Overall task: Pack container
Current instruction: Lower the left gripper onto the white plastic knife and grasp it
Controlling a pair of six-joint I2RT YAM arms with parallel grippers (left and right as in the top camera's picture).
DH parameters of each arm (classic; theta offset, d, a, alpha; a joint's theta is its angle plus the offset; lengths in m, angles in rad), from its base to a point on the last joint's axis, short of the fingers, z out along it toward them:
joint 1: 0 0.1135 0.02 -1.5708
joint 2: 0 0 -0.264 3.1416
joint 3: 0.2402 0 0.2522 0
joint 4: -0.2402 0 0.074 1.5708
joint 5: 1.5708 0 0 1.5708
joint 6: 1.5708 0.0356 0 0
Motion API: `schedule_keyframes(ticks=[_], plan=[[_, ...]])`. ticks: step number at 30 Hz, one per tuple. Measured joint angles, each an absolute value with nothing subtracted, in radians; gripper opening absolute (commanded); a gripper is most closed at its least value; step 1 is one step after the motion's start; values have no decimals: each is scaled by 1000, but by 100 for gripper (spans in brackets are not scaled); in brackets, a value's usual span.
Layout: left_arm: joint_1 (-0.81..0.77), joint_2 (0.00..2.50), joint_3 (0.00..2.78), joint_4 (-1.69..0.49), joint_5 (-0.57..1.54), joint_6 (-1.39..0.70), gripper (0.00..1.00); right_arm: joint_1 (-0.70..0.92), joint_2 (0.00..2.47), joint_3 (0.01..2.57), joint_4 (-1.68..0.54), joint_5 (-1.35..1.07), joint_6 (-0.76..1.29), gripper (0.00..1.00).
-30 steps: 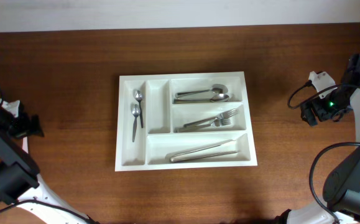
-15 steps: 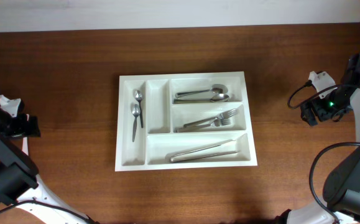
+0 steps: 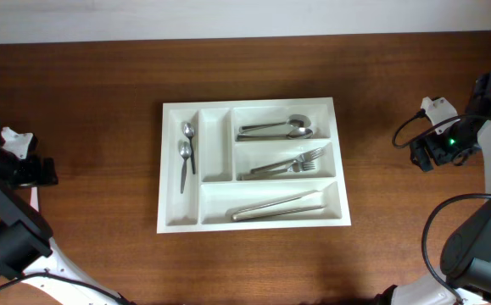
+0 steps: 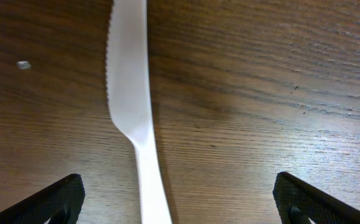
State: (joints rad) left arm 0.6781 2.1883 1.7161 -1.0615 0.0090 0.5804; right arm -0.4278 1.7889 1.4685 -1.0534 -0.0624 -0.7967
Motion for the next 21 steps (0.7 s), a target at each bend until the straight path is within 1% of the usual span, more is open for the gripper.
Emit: schedule_keyframes(ticks=[15,21], plan=[[682,2188,1612,-1023,10,583,99,-428,1789,1468,-1053,-62,-797,99],[686,2188,1611,-1016,12,583,99,-428,1789,1468,-1053,-62,-797,99]])
